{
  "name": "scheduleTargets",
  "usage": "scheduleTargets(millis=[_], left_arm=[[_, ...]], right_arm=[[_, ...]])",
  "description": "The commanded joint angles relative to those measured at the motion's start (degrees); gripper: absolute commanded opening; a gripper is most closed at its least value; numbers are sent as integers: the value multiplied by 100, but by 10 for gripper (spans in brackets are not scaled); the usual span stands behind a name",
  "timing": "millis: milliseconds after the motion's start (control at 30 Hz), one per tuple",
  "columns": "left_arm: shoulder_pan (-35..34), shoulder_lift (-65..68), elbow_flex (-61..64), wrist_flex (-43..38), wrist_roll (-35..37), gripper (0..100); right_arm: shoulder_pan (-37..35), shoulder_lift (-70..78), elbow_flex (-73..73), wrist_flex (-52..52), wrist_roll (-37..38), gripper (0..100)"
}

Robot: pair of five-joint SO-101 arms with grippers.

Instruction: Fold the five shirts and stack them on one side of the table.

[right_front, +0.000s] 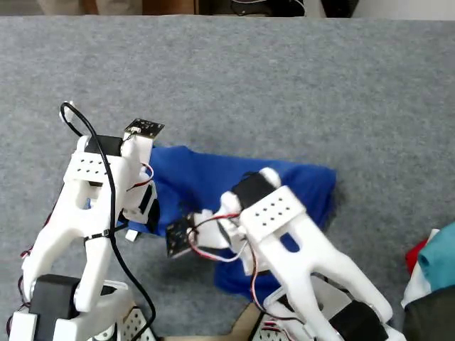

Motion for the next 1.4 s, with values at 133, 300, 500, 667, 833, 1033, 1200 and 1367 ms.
scheduleTargets(millis=[133, 300, 500, 667, 833, 1033, 1200, 1367], left_arm=[[-396, -171, -53, -246, 26, 204], [-897, -163, -53, -387, 26, 204], [-958, -154, -202, -387, 97, 204], [-923, -154, -888, -686, 993, 200], [-765, -136, -1134, -1732, 1829, 199], [-413, 171, -448, -3868, 2426, 199], [-422, 1174, -167, -5468, 2462, 198], [-431, 2484, -695, -5916, 2426, 198]], right_arm=[[-910, -119, 40, 62, 70, 57], [-919, -119, 22, 88, 97, 201], [-251, -444, -699, 185, 97, 266], [1385, -268, -1446, -484, 167, 174], [2563, 585, -1666, -1521, 26, 5], [2985, 1877, -1938, -2725, -580, 7], [3398, 2879, -1956, -3640, -844, 7], [3785, 3688, -2062, -4000, -897, 7]])
